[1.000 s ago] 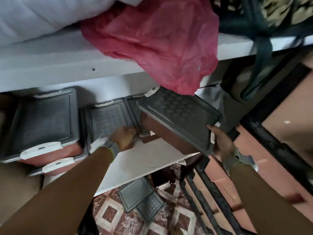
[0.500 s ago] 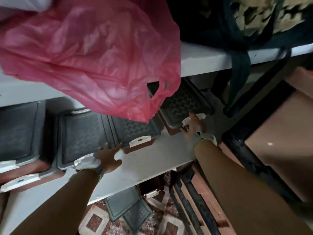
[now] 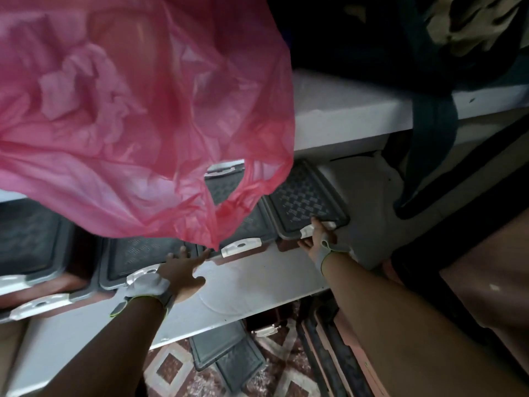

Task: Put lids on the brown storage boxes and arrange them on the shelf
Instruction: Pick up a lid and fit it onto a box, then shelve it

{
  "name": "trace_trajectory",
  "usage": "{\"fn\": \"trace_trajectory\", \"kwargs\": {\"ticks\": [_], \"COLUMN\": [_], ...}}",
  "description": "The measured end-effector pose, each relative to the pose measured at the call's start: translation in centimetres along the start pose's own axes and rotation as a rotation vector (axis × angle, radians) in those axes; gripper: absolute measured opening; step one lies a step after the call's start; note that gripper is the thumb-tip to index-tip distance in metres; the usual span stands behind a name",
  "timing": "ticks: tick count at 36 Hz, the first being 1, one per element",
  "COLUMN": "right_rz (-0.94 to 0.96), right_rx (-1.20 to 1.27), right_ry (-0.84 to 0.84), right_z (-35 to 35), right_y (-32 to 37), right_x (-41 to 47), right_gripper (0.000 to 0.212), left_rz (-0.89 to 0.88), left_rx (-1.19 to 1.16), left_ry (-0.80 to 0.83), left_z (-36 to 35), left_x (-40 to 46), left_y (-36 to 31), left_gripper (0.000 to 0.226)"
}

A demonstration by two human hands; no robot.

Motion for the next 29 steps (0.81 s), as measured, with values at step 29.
{"fn": "trace_trajectory", "kwargs": {"ticks": [29], "right_rz": [0.197], "right_rx": [-0.259], "right_ry": [-0.003], "right_z": [-0.2], "right_y": [1.5], "right_x": [3.1], "right_gripper": [0.042], "left_rz": [0.030], "left_rx": [-0.107], "left_ry": [-0.031], "left_z": [0.3], "left_x": [-0.9], "left_y": [-0.5], "left_gripper": [0.080]}}
Point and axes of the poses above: each hand's wrist, its own x-axis towards the middle knuckle, its own z-axis out of the back of the hand, y = z × x, the point moved 6 cm from there along x, towards the middle knuckle, and after that the axes turned 10 degrees about z, right-handed, at the moved point
